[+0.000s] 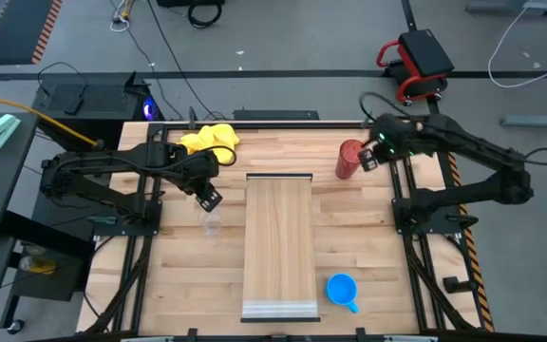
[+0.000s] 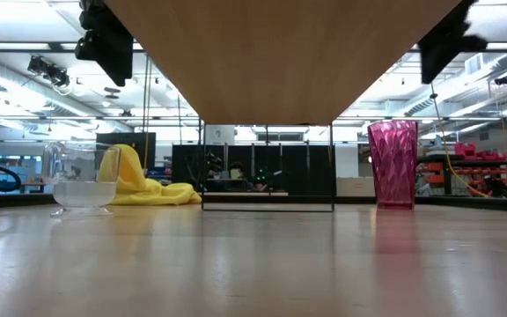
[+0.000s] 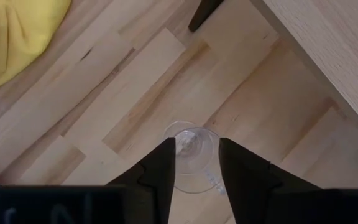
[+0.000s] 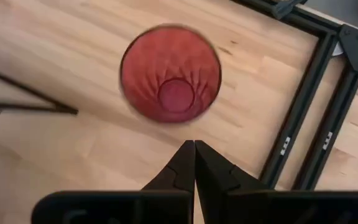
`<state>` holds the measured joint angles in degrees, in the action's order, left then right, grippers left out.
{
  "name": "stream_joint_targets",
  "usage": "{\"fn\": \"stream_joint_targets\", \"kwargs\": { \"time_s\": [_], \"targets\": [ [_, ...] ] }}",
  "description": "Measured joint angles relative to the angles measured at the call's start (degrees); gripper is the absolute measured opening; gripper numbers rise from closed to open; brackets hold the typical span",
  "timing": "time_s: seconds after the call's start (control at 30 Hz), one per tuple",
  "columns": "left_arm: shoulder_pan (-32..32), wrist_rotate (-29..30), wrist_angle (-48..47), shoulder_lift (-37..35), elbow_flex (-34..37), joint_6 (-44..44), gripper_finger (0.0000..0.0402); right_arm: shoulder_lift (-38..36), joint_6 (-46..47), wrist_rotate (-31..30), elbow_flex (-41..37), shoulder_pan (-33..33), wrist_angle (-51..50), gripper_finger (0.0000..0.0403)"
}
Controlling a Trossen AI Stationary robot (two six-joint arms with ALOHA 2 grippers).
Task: Stack small to large cups/mugs on shelf
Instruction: Put the red cup on the shelf
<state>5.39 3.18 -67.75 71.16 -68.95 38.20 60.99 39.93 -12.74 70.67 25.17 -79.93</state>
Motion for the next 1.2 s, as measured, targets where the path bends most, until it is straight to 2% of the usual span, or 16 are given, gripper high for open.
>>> {"fn": "stream_joint_targets", "kwargs": {
  "time_s": [0.2, 0.37, 0.8, 1.2],
  "targets": [
    [0.0, 0.0, 0.0, 0.0, 0.0, 0.0, 0.0131, 6.5, -10.8, 8.3, 0.0, 13.5, 7.5, 0.0014],
    [0.0, 0.0, -0.1, 0.0, 0.0, -0.3, 0.0125, 9.8, -16.3, 9.6, 0.0, 18.6, 7.4, 0.0029],
    [0.0, 0.2, -0.1, 0.0, 0.0, -2.9, 0.0128, 14.0, -19.4, 9.9, 0.0, 19.8, 8.0, 0.0108],
    [0.0, 0.3, -0.1, 0.0, 0.0, -2.9, 0.0127, 17.8, -20.2, 9.8, 0.0, 19.8, 8.4, 0.0103]
  ]
}}
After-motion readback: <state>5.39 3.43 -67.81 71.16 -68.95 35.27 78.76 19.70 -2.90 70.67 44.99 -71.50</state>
